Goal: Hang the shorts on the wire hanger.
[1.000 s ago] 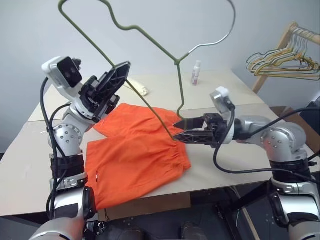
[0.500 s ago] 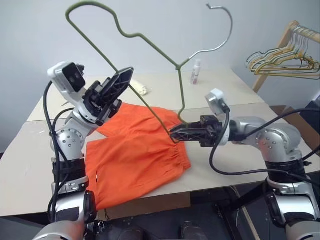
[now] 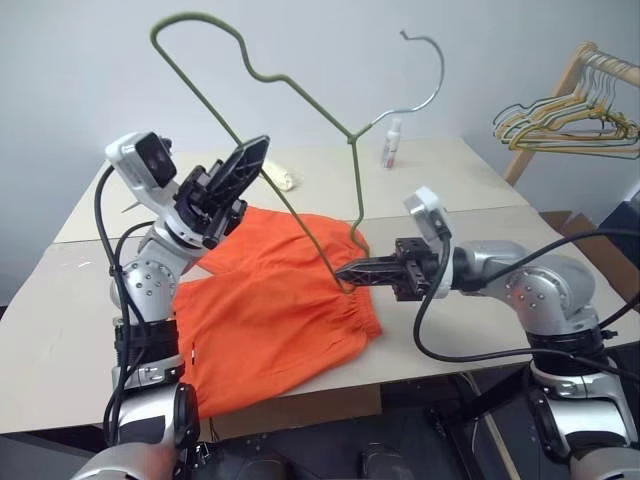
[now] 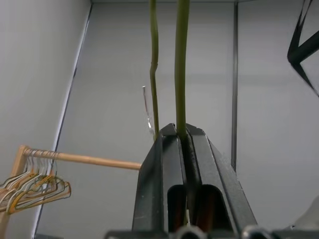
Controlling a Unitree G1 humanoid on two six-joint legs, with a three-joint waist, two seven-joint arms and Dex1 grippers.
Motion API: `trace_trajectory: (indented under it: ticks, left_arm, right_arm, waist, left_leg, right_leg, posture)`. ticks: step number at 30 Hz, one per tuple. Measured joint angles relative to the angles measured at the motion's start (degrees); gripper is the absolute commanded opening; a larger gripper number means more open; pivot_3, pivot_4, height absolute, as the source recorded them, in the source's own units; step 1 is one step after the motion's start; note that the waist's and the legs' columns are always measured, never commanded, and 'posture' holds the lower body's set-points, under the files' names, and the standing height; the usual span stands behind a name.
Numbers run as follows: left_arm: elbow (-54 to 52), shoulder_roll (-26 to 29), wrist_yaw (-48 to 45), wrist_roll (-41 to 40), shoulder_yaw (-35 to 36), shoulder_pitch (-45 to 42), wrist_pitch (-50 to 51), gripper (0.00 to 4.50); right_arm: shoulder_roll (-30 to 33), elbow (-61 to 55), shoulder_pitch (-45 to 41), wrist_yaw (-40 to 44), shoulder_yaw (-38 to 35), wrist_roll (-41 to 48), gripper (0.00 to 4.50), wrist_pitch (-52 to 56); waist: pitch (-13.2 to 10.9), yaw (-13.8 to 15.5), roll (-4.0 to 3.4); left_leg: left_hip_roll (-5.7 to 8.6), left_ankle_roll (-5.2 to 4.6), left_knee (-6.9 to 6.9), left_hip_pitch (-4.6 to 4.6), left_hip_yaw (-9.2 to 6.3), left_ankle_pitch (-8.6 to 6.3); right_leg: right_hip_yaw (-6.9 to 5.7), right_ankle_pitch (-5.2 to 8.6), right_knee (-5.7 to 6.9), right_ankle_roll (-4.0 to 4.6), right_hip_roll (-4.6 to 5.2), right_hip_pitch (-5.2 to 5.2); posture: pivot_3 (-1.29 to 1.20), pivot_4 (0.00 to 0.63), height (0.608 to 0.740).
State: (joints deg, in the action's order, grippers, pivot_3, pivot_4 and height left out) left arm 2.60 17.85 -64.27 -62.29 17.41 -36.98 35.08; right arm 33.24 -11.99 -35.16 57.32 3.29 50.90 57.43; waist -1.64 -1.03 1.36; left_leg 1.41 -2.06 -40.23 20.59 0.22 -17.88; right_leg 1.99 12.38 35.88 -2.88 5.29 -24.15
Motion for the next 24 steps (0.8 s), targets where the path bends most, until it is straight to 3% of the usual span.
trace_trajectory:
  ticks: [11,15,18,24]
  left_arm:
    - [0.36,6.89,3.95,17.88,-11.26,7.07,-2.2,4.48]
    - [-0.68,12.31,0.6,24.2,-15.53,13.32,-4.43,4.48]
    - [-2.29,18.34,-2.9,29.73,-17.89,16.11,-8.36,4.48]
    - [-5.49,24.87,-8.6,36.2,-20.8,17.08,-15.04,4.48]
  right_arm:
    - [-0.57,-2.22,5.85,-8.03,-6.62,5.46,0.0,4.52]
    - [4.58,-4.94,11.03,-10.22,-13.95,10.57,0.0,7.55]
    - [10.97,-4.91,20.23,-9.07,-18.6,13.21,0.0,11.18]
    - [22.93,-1.99,31.87,1.32,-21.25,13.36,0.0,13.53]
  waist:
    - [0.01,0.02,0.01]
    - [0.01,0.0,-0.01]
    - [0.01,0.48,-0.01]
    - [0.03,0.22,-0.06]
  left_leg:
    - [0.0,-0.01,0.02,0.03,0.01,0.0]
    - [-0.03,-0.03,0.07,0.07,0.01,-0.02]
    - [-0.02,-0.11,0.06,0.11,0.01,-0.06]
    - [-0.08,-0.23,0.06,-0.2,0.19,-0.13]
  right_leg:
    - [0.02,0.0,-0.01,0.0,0.03,-0.04]
    - [0.01,0.0,-0.09,0.01,0.02,-0.06]
    - [-0.06,0.01,-0.12,0.02,0.09,-0.03]
    - [0.05,0.02,-0.11,-0.01,0.0,0.27]
  posture:
    - [-0.06,0.0,0.74]
    - [-0.06,0.0,0.74]
    - [-0.06,0.0,0.74]
    - [-0.05,0.0,0.74]
